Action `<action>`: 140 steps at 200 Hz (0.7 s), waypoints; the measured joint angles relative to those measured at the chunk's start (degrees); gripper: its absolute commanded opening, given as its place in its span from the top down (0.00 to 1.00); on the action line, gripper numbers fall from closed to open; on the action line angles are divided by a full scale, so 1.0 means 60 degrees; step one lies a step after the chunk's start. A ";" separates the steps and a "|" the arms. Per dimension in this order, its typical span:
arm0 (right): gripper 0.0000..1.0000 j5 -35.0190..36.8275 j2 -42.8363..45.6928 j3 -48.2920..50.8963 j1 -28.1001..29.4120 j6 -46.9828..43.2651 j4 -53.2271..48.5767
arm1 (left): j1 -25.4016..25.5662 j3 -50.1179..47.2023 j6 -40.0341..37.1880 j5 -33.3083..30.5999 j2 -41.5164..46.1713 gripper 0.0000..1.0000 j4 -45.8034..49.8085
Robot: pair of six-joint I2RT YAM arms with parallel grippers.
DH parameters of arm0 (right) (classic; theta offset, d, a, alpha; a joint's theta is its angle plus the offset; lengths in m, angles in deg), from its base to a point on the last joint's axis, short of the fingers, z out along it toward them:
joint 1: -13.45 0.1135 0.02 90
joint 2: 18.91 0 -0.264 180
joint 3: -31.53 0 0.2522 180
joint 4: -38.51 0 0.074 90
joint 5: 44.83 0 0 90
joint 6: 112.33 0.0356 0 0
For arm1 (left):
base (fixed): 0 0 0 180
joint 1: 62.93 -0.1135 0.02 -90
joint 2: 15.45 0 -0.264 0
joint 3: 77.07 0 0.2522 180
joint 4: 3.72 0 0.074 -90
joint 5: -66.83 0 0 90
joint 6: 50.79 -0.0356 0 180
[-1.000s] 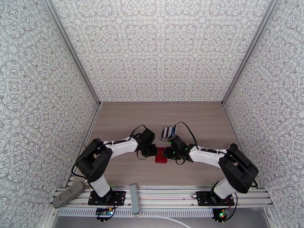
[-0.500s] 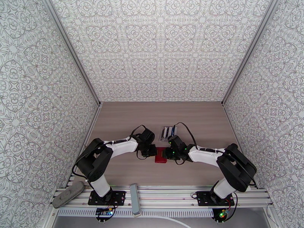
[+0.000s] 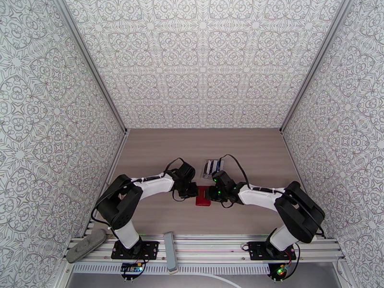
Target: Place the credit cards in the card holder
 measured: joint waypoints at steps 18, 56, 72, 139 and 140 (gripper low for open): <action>0.61 -0.0047 0.0007 0.0000 0.0000 0.0004 0.0004 | -0.0015 -0.0018 0.0000 0.0062 0.0000 0.82 -0.0040; 0.61 -0.0146 0.0007 0.0000 0.0000 0.0069 0.0007 | -0.0018 -0.0066 0.0000 0.0098 0.0000 0.82 -0.0146; 0.61 -0.0178 0.0007 0.0000 0.0000 0.0113 0.0007 | -0.0029 -0.0073 0.0000 0.0124 0.0000 0.82 -0.0160; 0.62 -0.0266 0.0131 0.0004 -0.0036 0.0277 0.0080 | -0.0091 -0.0142 0.0000 0.0237 0.0000 0.82 -0.0280; 0.62 -0.0273 0.0138 0.0004 -0.0036 0.0280 0.0076 | -0.0091 -0.0142 0.0000 0.0237 0.0000 0.82 -0.0280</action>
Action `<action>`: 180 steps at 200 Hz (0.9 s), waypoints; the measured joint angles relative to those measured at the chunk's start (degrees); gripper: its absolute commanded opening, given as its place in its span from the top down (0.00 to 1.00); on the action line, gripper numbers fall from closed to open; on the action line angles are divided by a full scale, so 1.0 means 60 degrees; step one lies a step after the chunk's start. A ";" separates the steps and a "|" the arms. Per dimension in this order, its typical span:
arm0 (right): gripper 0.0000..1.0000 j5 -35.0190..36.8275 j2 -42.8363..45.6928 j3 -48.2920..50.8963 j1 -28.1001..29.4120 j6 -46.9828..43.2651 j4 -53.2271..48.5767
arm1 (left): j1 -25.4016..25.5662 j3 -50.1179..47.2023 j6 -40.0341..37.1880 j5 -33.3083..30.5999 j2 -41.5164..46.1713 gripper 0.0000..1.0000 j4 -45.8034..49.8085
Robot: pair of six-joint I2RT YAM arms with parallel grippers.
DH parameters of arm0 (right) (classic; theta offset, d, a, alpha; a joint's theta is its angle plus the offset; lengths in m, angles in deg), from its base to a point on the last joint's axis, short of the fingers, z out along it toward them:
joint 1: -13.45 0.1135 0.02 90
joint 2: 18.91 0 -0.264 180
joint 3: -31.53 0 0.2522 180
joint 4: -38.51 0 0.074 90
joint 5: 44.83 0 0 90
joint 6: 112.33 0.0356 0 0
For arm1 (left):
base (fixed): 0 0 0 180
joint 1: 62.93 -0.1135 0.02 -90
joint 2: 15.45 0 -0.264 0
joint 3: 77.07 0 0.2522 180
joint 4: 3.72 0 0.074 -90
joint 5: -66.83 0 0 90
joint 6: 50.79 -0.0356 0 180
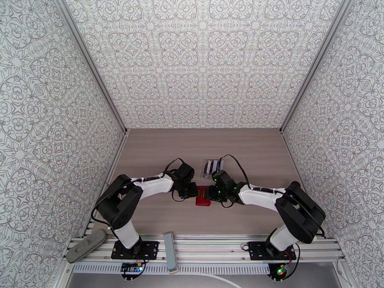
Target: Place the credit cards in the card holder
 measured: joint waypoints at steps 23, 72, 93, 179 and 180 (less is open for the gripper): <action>0.62 -0.0040 0.0280 0.0007 -0.0007 0.0124 0.0062 | -0.0007 0.0000 0.0000 0.0004 0.0000 0.81 0.0004; 0.62 -0.0331 0.0499 0.0033 -0.0007 0.0426 0.0630 | -0.0164 0.0000 -0.0084 0.0000 0.0000 0.76 0.0004; 0.62 -0.0470 0.0499 0.0073 -0.0007 0.0550 0.0871 | -0.0306 0.0000 -0.0226 -0.0015 0.0000 0.75 0.0007; 0.62 -0.0841 0.0499 0.0131 -0.0007 0.0794 0.1370 | -0.1268 0.0000 -0.0586 -0.0036 0.0353 0.73 0.0317; 0.62 -0.0845 0.0499 0.0131 -0.0007 0.0798 0.1377 | -0.1279 0.0000 -0.0594 -0.0036 0.0364 0.73 0.0321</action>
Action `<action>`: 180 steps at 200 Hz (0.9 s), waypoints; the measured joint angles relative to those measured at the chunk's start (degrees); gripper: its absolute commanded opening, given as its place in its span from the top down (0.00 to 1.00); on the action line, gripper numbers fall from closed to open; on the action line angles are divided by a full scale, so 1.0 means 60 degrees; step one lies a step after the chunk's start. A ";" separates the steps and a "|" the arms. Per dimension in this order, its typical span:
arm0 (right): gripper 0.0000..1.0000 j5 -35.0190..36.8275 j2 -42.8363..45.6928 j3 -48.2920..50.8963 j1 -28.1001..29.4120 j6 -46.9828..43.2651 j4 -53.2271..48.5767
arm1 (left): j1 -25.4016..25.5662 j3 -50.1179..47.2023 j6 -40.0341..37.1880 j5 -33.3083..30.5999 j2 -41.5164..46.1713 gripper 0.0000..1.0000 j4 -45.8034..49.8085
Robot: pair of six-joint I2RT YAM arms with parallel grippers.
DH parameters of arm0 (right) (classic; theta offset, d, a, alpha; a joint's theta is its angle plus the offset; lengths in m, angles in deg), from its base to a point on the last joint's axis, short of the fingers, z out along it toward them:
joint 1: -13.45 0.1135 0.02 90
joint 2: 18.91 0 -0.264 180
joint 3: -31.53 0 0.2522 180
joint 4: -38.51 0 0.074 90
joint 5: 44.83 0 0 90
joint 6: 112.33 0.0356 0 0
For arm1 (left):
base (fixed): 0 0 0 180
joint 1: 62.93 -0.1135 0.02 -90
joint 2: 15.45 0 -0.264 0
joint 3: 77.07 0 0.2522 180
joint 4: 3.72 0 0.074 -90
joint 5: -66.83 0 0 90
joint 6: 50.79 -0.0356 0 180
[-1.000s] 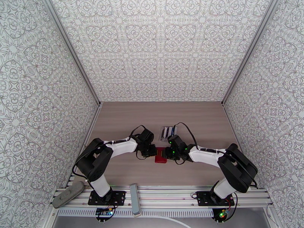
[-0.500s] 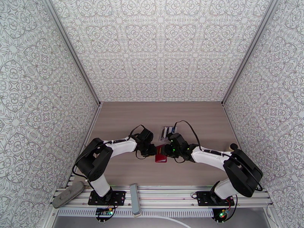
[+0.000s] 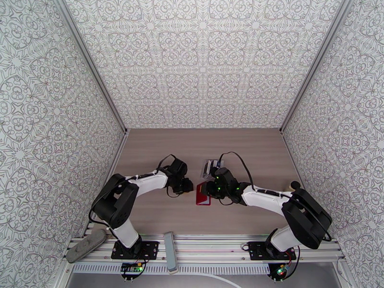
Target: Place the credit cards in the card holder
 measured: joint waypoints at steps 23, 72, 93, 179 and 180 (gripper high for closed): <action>0.62 -0.0106 -0.0004 0.0000 0.0000 0.0025 0.0171 | -0.0255 0.0000 -0.0135 0.0033 0.0280 0.73 0.0113; 0.62 -0.0306 -0.0138 -0.0051 0.0171 0.0069 0.0488 | -0.0426 0.0153 -0.0302 0.0211 0.0900 0.68 0.0444; 0.62 -0.0375 -0.0339 -0.0186 0.0317 0.0076 0.0561 | -0.0488 0.0237 -0.0310 0.0372 0.1064 0.65 0.0470; 0.58 -0.0554 -0.0834 -0.0736 0.0747 0.0095 0.0769 | -0.0532 0.0532 -0.0375 0.0801 0.1239 0.62 0.0539; 0.58 -0.0554 -0.0849 -0.0739 0.0747 0.0095 0.0772 | -0.0532 0.0532 -0.0375 0.0805 0.1242 0.62 0.0539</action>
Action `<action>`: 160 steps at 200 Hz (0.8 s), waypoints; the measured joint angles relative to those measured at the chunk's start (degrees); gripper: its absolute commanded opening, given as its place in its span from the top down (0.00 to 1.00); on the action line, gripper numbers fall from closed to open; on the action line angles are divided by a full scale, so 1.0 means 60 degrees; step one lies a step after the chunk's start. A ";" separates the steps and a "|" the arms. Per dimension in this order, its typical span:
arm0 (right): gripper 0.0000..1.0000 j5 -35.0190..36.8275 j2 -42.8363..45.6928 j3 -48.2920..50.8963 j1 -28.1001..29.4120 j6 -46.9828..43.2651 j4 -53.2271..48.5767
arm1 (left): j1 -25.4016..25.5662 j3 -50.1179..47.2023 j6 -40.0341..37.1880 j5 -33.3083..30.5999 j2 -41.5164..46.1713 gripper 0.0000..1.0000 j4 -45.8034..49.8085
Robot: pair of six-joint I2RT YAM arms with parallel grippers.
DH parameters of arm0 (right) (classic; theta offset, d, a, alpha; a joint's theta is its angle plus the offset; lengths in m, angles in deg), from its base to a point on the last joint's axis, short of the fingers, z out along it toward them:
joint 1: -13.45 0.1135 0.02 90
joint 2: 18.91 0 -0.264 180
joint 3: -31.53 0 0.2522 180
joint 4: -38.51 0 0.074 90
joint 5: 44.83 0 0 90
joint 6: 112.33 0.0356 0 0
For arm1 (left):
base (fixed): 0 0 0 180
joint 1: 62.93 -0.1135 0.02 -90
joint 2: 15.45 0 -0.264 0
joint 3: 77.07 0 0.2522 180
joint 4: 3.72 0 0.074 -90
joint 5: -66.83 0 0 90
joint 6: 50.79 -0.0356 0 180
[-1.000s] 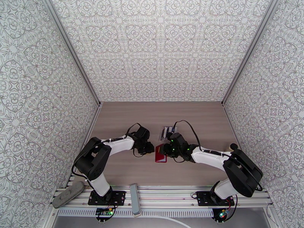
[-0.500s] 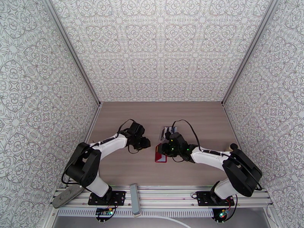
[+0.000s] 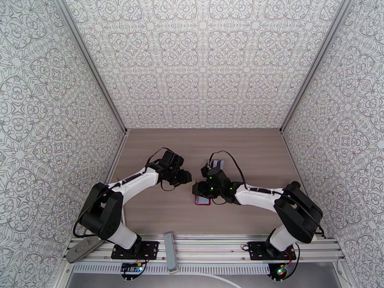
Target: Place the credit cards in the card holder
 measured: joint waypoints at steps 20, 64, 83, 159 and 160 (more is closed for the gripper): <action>0.57 0.0000 -0.0117 -0.0069 0.0036 0.0004 0.0022 | 0.0000 0.0000 0.0000 0.0109 0.0073 0.62 0.0000; 0.53 -0.0036 -0.0339 -0.0073 0.0076 0.0055 0.0135 | 0.0004 0.0000 -0.0007 0.0350 0.0186 0.62 -0.0004; 0.50 -0.0044 -0.0423 -0.0080 0.0080 0.0080 0.0160 | 0.0069 0.0000 -0.0029 0.0423 0.0186 0.61 -0.0007; 0.46 -0.0157 -0.0528 -0.0229 0.0127 0.0149 0.0208 | 0.0277 0.0000 -0.0073 0.0670 0.0149 0.60 -0.0015; 0.46 -0.0168 -0.0535 -0.0233 0.0135 0.0149 0.0208 | 0.0284 0.0000 -0.0073 0.0670 0.0149 0.60 -0.0015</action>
